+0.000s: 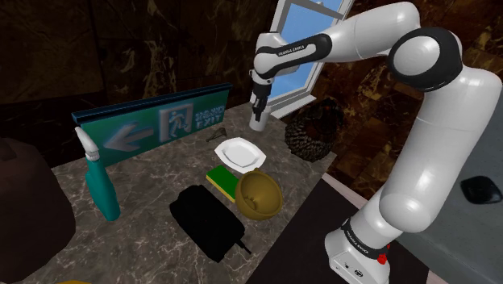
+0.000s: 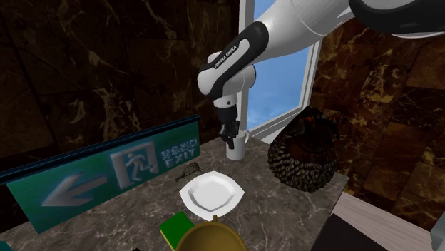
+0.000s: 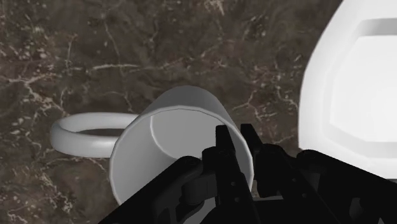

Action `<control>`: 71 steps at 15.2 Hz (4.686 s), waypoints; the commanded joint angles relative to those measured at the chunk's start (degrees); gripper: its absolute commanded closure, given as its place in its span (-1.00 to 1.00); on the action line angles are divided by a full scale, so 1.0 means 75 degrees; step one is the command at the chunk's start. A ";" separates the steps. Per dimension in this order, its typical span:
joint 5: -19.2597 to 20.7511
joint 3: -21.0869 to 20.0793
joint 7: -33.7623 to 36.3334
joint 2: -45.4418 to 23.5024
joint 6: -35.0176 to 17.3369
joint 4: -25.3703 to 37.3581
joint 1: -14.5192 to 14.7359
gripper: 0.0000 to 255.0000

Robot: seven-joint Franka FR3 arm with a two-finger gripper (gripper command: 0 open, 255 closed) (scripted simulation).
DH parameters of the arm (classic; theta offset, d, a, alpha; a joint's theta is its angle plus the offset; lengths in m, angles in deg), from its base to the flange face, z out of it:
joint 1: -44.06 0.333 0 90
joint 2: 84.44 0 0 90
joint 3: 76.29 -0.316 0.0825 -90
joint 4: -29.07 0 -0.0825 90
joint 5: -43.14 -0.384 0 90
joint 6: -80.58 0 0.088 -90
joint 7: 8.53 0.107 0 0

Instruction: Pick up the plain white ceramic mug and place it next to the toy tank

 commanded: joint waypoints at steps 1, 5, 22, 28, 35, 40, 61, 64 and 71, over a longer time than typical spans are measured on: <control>-0.0005 -0.0002 -0.0012 0.0080 0.0175 0.0092 0.0004 1.00; -0.0014 -0.0004 -0.0042 0.0244 0.0536 0.0290 0.0007 1.00; -0.0042 -0.0010 -0.0174 0.0684 0.2140 0.1459 0.0023 1.00; -0.0055 -0.0127 0.0088 0.1101 0.2353 0.1230 0.0190 1.00; -0.0193 -0.0619 0.1127 0.2237 0.2156 -0.0185 0.0749 1.00; -0.0389 -0.1041 0.1898 0.2860 0.2110 -0.0900 0.1150 1.00; -0.1500 -0.3241 0.5494 0.3558 0.2135 -0.1532 0.2901 1.00; -0.1577 -0.3588 0.6074 0.3366 0.2128 -0.1318 0.3142 1.00; -0.1518 -0.4391 0.7522 0.2597 0.2117 -0.0523 0.3716 1.00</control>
